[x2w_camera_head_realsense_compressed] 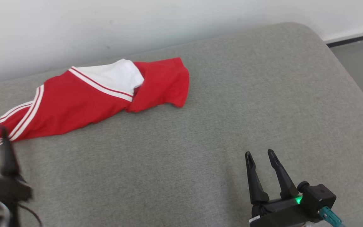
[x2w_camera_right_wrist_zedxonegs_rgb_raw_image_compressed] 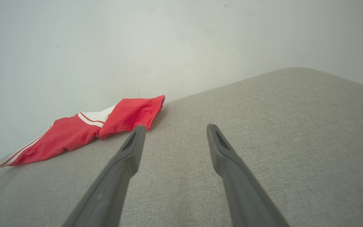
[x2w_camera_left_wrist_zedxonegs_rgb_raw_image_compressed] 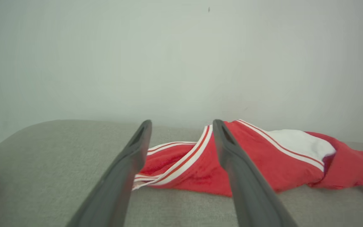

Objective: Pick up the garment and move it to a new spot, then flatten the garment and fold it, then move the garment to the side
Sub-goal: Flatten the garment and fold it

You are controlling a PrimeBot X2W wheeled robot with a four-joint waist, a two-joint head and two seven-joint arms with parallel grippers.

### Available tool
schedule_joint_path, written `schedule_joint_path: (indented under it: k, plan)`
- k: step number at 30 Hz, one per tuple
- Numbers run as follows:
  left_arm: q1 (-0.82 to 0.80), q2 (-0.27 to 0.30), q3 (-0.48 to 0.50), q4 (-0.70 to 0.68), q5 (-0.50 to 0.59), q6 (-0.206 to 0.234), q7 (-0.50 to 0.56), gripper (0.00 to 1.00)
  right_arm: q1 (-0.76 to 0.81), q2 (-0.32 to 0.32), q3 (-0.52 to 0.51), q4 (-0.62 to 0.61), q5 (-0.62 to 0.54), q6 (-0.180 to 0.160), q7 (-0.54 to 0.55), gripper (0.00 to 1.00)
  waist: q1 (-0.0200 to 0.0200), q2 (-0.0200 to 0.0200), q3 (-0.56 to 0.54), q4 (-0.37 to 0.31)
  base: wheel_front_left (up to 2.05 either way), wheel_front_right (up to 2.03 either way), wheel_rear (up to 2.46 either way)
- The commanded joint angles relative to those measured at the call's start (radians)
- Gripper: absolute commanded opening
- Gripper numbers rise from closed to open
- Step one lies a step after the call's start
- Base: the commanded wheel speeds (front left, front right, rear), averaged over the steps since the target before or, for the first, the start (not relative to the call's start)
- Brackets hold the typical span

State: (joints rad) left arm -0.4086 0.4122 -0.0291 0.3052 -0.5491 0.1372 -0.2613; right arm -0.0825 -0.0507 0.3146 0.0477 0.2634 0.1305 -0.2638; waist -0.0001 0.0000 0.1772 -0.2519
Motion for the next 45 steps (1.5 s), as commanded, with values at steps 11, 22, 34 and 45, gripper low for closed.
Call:
schedule_joint_path:
  k: [11, 22, 34, 45]
  plan:
    - [0.401, -0.213, -0.039, -0.503, 0.332, 0.024, -0.005, 1.00, -0.013, -0.038, -0.025, 0.048, -0.005, 0.000, 0.000, 1.00, 0.0001, 0.0000, -0.027, 0.159, 0.00, 0.00, 0.00]
    - [0.471, -0.320, -0.110, -0.563, 0.454, -0.010, -0.005, 1.00, -0.052, -0.051, -0.075, 0.100, -0.013, 0.000, 0.000, 1.00, 0.0001, 0.0000, -0.002, 0.280, 0.00, 0.00, 0.00]
    - [0.401, -0.349, -0.194, -0.533, 0.477, -0.066, -0.005, 1.00, -0.437, -0.057, -0.132, 0.550, 0.232, 0.000, 0.000, 1.00, 0.0001, 0.0000, 0.078, 0.385, 0.00, 0.00, 0.00]
    - [0.244, -0.360, -0.226, -0.467, 0.466, -0.090, -0.005, 1.00, -0.670, -0.089, -0.064, 0.813, 0.329, 0.001, 0.000, 1.00, 0.0001, 0.0000, 0.169, 0.425, 0.00, 0.00, 0.00]
